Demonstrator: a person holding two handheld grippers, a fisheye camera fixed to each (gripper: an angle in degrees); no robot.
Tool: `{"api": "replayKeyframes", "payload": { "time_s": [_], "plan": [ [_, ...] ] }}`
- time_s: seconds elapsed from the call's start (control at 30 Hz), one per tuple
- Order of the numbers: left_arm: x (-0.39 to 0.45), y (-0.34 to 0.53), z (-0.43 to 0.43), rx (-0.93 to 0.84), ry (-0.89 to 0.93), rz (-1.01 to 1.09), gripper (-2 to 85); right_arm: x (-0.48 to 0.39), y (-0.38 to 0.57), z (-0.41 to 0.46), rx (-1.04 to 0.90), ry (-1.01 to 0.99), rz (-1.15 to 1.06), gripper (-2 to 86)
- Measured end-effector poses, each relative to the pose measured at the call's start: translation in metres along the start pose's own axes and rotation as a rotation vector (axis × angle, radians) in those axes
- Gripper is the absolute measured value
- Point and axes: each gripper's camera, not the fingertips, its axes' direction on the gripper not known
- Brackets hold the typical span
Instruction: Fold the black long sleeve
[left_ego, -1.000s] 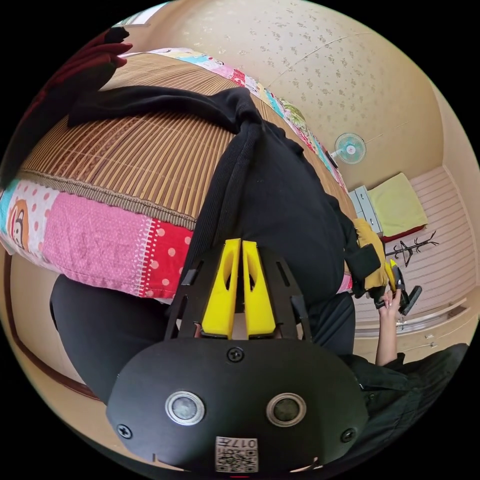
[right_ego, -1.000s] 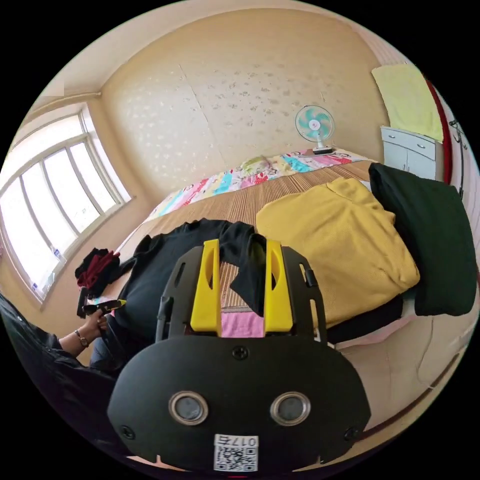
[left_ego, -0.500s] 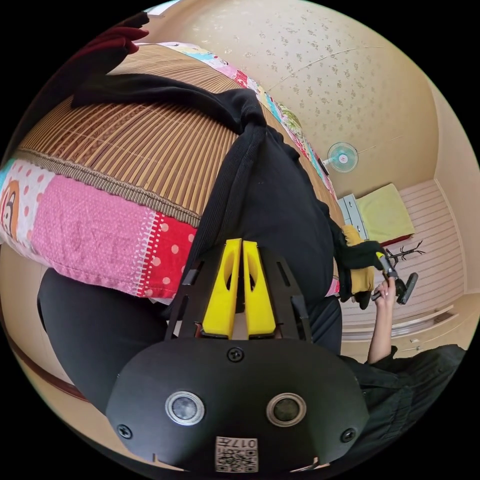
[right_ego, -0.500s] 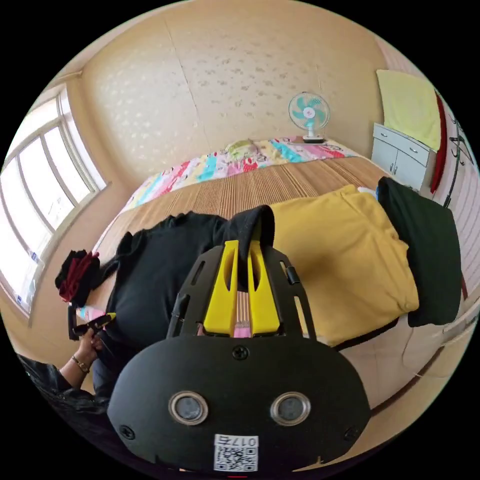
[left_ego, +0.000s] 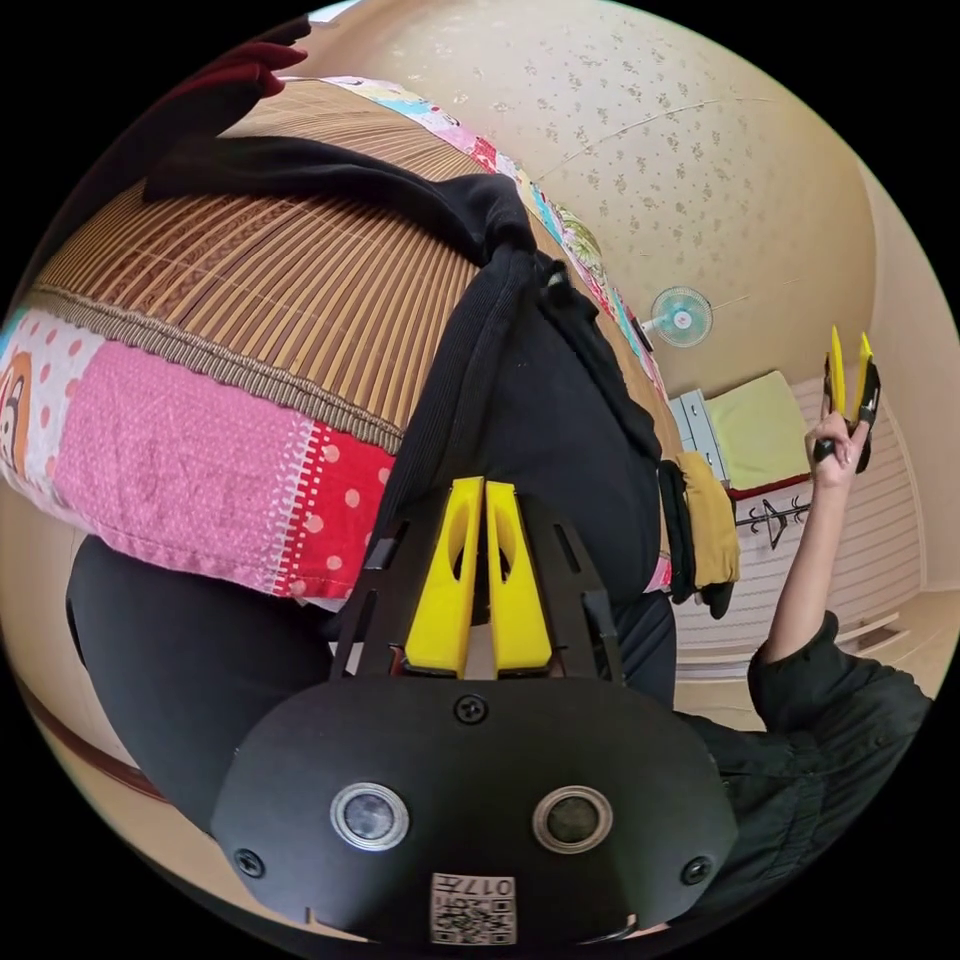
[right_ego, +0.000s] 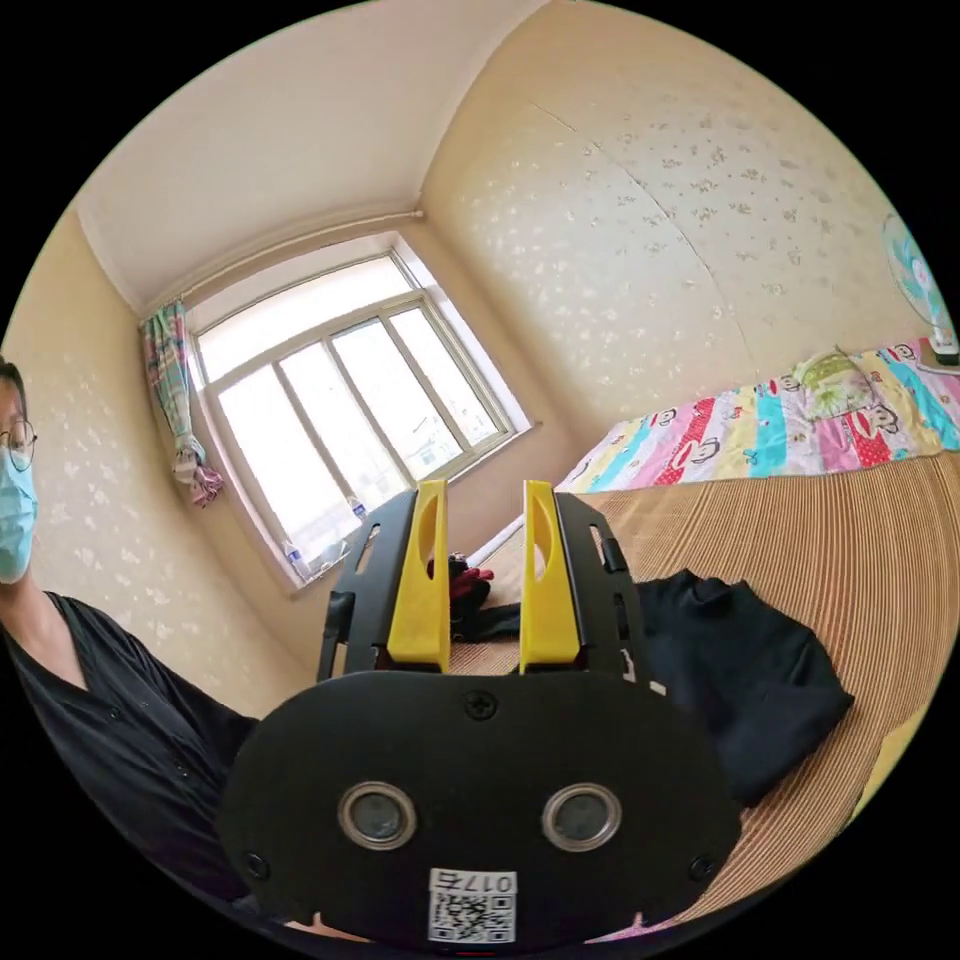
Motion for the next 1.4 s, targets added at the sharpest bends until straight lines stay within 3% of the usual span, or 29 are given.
{"api": "replayKeyframes", "payload": {
  "time_s": [0.13, 0.3, 0.37, 0.6, 0.77, 0.87, 0.93, 1.1, 1.2, 1.3, 1.4],
  "plan": [
    [-0.001, -0.001, 0.002, -0.015, 0.006, 0.011, -0.5, 0.045, 0.074, 0.022, -0.225, 0.315, 0.125, 9.8],
    [0.005, 0.0, 0.002, -0.044, 0.015, 0.003, -0.7, 0.094, 0.222, 0.081, -0.787, 0.81, 0.111, 5.1],
    [0.016, 0.003, 0.004, -0.075, -0.019, 0.029, -0.8, 0.072, 0.246, 0.069, -0.666, 0.84, 0.053, 3.4],
    [0.072, 0.042, 0.018, -0.207, -0.116, 0.085, -0.8, 0.039, 0.281, 0.079, -0.637, 1.154, 0.066, 1.1],
    [0.14, 0.049, -0.013, -0.007, -0.149, 0.276, -0.6, 0.03, 0.292, 0.082, -0.591, 1.153, 0.049, 0.8],
    [0.17, 0.016, -0.017, 0.132, -0.072, 0.371, 0.2, 0.027, 0.302, 0.066, -0.477, 1.071, 0.118, 0.8],
    [0.184, -0.022, 0.002, 0.115, -0.022, 0.409, 2.6, 0.023, 0.311, 0.061, -0.429, 1.044, 0.117, 0.8],
    [0.193, -0.146, 0.098, 0.042, -0.125, 0.353, 9.9, -0.002, 0.33, 0.071, -0.41, 1.1, 0.042, 0.8],
    [0.177, -0.189, 0.141, 0.036, -0.228, 0.258, 9.8, -0.013, 0.337, 0.077, -0.429, 1.124, -0.005, 0.7],
    [0.164, -0.202, 0.185, -0.084, -0.253, 0.189, 6.9, -0.028, 0.348, 0.094, -0.47, 1.204, -0.096, 0.7],
    [0.179, -0.198, 0.18, -0.094, -0.315, 0.23, 4.0, -0.038, 0.357, 0.096, -0.452, 1.223, -0.116, 0.6]
  ]
}}
